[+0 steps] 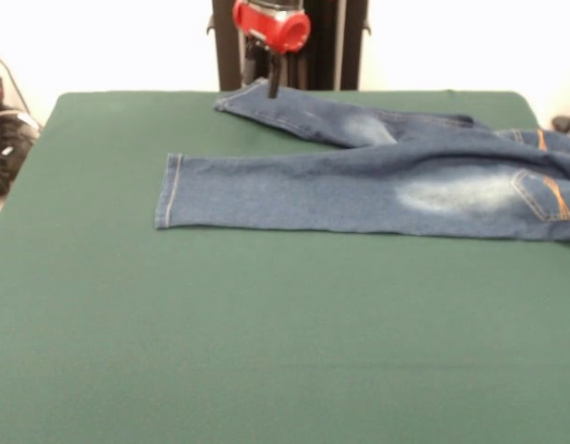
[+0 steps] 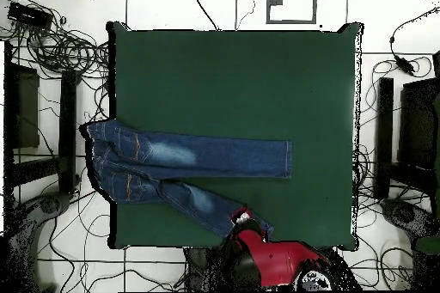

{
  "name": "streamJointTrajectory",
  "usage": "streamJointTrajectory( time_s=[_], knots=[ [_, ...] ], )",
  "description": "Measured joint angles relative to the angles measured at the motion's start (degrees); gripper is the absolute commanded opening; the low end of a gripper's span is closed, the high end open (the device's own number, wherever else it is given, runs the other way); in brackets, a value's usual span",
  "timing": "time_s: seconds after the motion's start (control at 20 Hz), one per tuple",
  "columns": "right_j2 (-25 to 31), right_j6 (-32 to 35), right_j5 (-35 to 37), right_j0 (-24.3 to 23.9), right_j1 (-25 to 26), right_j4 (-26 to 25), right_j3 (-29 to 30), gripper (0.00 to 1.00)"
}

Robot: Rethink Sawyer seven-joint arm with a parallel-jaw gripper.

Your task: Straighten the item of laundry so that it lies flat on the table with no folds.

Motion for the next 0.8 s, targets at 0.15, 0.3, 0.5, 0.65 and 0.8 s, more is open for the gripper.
streamJointTrajectory(
  time_s=[0.15,0.3,0.5,0.65,0.8],
  knots=[
    [-2.63,0.0,-0.01,2.96,0.83,-1.25,-0.37,1.0],
    [-5.12,0.0,-0.01,6.27,2.19,-2.19,-0.41,1.0],
    [-8.79,0.0,-1.13,12.88,6.79,-2.24,-0.37,1.0],
    [-9.36,0.0,-1.99,15.75,9.79,-1.38,0.02,1.0],
    [-9.4,0.0,-2.54,17.99,12.12,-0.24,0.67,1.0]
  ],
)
